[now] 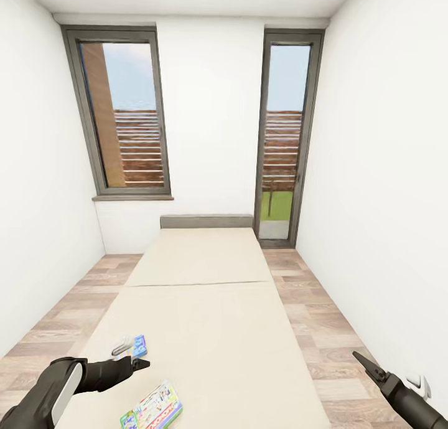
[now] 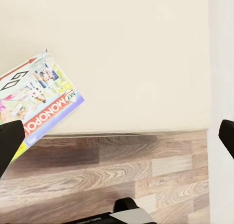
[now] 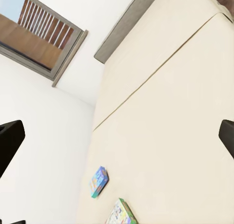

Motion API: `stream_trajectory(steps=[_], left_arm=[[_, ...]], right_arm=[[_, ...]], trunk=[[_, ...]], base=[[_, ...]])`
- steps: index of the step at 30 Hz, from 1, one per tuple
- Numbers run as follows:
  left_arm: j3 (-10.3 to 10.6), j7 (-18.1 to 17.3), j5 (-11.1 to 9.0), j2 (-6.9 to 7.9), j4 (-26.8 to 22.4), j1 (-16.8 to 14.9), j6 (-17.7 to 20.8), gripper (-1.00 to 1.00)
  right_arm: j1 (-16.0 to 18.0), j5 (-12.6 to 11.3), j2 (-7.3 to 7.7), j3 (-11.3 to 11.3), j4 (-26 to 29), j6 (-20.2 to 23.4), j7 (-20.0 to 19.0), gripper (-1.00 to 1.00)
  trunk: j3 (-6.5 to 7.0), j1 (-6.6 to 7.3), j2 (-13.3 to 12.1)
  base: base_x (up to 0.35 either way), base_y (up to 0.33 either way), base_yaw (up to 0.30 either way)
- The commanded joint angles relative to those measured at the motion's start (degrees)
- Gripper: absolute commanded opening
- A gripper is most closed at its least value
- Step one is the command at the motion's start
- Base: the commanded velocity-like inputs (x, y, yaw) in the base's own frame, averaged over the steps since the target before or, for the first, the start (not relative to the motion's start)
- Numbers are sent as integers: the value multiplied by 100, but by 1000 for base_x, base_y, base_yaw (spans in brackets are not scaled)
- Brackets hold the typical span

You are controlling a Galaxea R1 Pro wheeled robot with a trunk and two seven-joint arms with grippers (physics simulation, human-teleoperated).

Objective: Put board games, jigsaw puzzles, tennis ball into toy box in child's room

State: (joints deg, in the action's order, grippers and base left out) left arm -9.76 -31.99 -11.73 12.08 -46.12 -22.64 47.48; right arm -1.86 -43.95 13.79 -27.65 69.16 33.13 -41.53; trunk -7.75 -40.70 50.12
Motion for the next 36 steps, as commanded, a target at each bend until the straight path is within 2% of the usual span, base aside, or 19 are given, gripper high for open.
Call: stream_trajectory(steps=[1,9,17,31,33,36], left_arm=[[-13,-13,-5,-2,-2,-6,29,100],[-14,-63,-3,12,-41,-12,24,100],[-17,-202,1,7,-46,-13,25,100],[-22,-227,0,22,-46,-13,25,100],[-49,-230,-2,29,-46,-13,25,100],[-306,-239,-3,36,-43,-13,25,100]], right_arm=[[1,-40,1,-3,5,41,4,100],[1,-31,1,-3,10,27,36,100],[1,-28,5,-6,12,32,43,100],[1,-19,5,-12,28,18,53,100],[1,-18,3,-10,31,18,66,100],[1,-17,9,-9,35,24,100,100]], trunk=[[-26,-24,48],[-170,-200,368],[-313,-375,689],[-565,-683,1251],[-601,-727,1331],[-654,-793,1451]], base=[[0,0,0],[-12,0,0],[-154,0,0],[-10,0,0],[0,0,0],[0,0,0]])
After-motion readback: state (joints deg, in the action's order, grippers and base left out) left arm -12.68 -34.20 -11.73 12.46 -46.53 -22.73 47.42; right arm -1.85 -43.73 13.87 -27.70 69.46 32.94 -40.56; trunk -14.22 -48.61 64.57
